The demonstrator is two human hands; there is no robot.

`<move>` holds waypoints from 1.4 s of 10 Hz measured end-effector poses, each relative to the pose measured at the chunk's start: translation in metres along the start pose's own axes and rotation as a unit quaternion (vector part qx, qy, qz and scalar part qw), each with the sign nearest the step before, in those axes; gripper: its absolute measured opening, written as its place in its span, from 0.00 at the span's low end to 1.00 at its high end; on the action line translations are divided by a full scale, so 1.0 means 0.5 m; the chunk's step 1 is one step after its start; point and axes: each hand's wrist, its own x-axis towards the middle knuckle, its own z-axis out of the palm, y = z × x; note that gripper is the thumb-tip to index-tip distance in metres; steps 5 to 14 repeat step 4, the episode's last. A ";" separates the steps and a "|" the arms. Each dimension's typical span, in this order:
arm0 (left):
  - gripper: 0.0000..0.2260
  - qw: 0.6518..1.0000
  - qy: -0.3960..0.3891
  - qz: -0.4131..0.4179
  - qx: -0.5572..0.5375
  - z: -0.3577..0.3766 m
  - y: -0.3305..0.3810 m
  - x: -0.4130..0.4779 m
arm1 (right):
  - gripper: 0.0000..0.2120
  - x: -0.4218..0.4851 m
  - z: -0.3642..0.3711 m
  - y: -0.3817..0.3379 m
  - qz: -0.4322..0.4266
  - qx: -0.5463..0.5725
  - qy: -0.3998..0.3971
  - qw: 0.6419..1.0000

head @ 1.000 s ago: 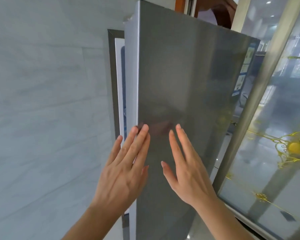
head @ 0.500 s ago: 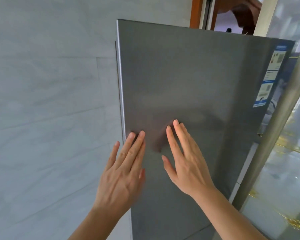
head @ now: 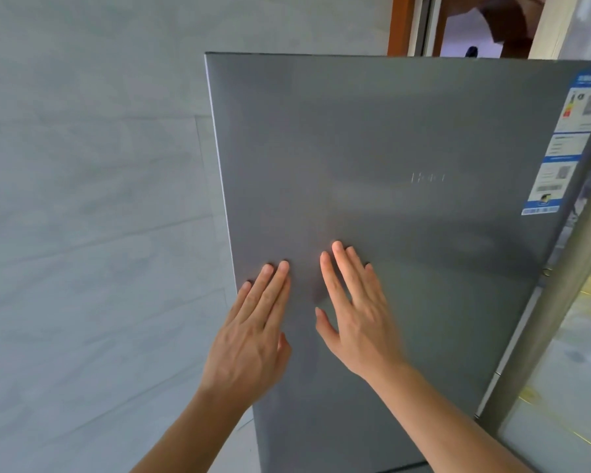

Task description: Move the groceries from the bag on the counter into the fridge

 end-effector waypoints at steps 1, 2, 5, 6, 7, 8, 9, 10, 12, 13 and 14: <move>0.42 1.000 -0.003 -0.004 0.014 0.000 0.005 -0.002 | 0.39 -0.001 -0.004 0.000 -0.002 0.004 -0.008 1.000; 0.41 1.000 0.007 -0.013 0.005 -0.002 0.023 -0.004 | 0.38 -0.002 -0.027 0.009 -0.012 0.008 -0.036 0.999; 0.36 0.998 0.030 -0.036 -0.039 -0.008 0.079 0.002 | 0.33 -0.019 -0.087 0.034 -0.007 -0.017 -0.048 0.999; 0.36 0.998 0.030 -0.036 -0.039 -0.008 0.079 0.002 | 0.33 -0.019 -0.087 0.034 -0.007 -0.017 -0.048 0.999; 0.36 0.998 0.030 -0.036 -0.039 -0.008 0.079 0.002 | 0.33 -0.019 -0.087 0.034 -0.007 -0.017 -0.048 0.999; 0.36 0.998 0.030 -0.036 -0.039 -0.008 0.079 0.002 | 0.33 -0.019 -0.087 0.034 -0.007 -0.017 -0.048 0.999; 0.36 0.998 0.030 -0.036 -0.039 -0.008 0.079 0.002 | 0.33 -0.019 -0.087 0.034 -0.007 -0.017 -0.048 0.999; 0.36 0.998 0.030 -0.036 -0.039 -0.008 0.079 0.002 | 0.33 -0.019 -0.087 0.034 -0.007 -0.017 -0.048 0.999; 0.36 0.998 0.030 -0.036 -0.039 -0.008 0.079 0.002 | 0.33 -0.019 -0.087 0.034 -0.007 -0.017 -0.048 0.999; 0.36 0.998 0.030 -0.036 -0.039 -0.008 0.079 0.002 | 0.33 -0.019 -0.087 0.034 -0.007 -0.017 -0.048 0.999; 0.36 0.998 0.030 -0.036 -0.039 -0.008 0.079 0.002 | 0.33 -0.019 -0.087 0.034 -0.007 -0.017 -0.048 0.999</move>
